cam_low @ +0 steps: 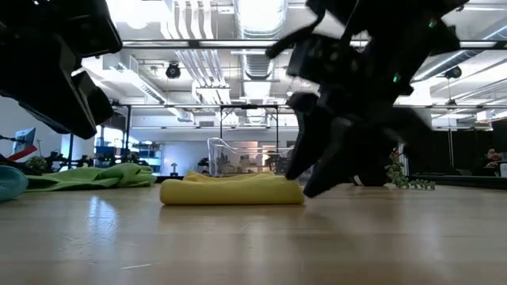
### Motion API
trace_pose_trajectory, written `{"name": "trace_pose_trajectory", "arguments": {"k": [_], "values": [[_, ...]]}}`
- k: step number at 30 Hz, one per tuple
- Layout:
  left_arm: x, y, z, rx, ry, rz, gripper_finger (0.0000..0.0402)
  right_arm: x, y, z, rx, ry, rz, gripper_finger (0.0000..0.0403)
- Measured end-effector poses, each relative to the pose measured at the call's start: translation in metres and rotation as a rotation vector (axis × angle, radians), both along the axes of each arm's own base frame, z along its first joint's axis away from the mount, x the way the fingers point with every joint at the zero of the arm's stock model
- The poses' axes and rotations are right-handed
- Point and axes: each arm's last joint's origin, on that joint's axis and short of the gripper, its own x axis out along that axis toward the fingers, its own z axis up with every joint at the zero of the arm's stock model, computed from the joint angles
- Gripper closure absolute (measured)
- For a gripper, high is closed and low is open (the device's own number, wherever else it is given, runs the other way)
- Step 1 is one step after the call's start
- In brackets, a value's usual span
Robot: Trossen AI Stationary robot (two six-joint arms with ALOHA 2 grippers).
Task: Fold microfiber towels
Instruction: Fold the yellow microfiber towel
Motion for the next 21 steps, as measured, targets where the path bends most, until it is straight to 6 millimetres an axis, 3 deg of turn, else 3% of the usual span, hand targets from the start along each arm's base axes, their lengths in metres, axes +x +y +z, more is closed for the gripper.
{"name": "trace_pose_trajectory", "arguments": {"k": [12,21], "values": [[0.001,0.000,0.001,-0.001,-0.005,0.004,0.0401,0.004,-0.008,-0.013,0.036,0.041,-0.007,0.0198],[0.001,0.000,0.002,-0.010,-0.019,0.005,0.0401,0.003,-0.008,-0.015,0.051,0.062,-0.017,0.0257]]}}
